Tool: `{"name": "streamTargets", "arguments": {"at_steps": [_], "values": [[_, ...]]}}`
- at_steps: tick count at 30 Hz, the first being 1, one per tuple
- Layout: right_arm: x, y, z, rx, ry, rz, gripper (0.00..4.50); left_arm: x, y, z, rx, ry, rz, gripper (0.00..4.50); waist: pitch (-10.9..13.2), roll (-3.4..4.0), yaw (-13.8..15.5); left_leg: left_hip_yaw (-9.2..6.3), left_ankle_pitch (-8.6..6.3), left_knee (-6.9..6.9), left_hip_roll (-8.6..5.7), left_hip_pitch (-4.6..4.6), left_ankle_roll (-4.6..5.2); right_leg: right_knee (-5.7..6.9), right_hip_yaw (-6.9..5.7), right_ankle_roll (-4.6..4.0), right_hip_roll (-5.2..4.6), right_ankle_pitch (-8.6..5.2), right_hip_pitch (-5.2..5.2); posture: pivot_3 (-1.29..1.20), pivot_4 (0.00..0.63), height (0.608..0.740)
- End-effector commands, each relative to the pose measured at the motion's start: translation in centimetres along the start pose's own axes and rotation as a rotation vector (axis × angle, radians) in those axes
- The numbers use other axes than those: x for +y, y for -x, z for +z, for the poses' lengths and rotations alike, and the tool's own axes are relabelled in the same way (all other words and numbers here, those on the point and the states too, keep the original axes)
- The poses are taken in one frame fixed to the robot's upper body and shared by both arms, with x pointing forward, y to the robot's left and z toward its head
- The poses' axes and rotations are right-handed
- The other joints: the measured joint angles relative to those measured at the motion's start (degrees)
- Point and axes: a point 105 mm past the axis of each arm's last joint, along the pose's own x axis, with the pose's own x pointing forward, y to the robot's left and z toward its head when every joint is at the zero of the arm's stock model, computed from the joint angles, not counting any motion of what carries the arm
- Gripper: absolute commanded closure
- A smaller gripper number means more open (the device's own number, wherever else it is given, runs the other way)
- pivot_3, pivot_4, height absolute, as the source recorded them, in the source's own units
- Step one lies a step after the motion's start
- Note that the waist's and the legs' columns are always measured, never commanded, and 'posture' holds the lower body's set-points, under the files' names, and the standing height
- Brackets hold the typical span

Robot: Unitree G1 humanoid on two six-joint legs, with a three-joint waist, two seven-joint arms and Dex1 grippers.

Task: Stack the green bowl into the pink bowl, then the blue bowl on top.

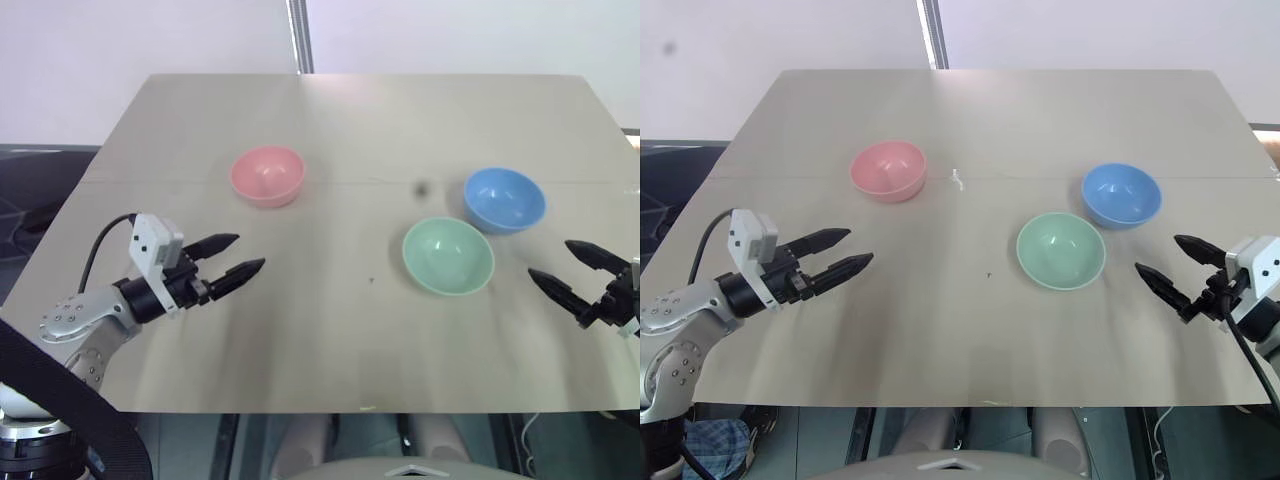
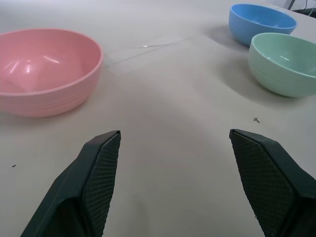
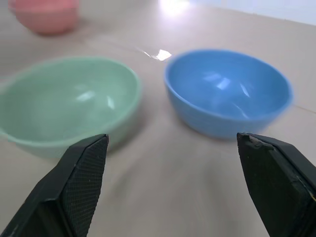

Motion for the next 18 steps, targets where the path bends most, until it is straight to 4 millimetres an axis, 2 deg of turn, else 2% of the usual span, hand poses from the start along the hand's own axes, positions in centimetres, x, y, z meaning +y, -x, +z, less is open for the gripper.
{"name": "streamTargets", "arguments": {"at_steps": [1,13,18], "values": [[1.9,0.0,2.2,-0.044,0.013,0.120,0.00,0.6,0.5,0.9,-0.017,-0.041,0.026,0.78,0.0,-0.04,0.0,-0.01,0.00,0.00,0.00,0.00,0.00,0.00,-0.01,0.00,0.00,0.00,0.01,0.00,0.150,0.740],[5.5,-0.6,4.2,-0.079,0.030,0.348,0.00,2.2,0.2,0.9,0.016,0.006,0.081,0.78,0.0,-0.05,0.0,-0.12,0.00,0.07,-0.01,-0.01,0.00,0.01,-0.05,0.01,0.00,0.00,0.03,0.00,0.150,0.740],[5.6,-0.4,4.4,-0.073,0.025,0.370,0.00,3.9,-0.2,1.6,0.003,-0.038,0.151,0.78,0.0,-0.06,0.1,-0.15,0.00,0.08,-0.02,-0.01,0.00,0.01,-0.08,0.01,0.00,0.00,0.03,0.00,0.150,0.740]]}}
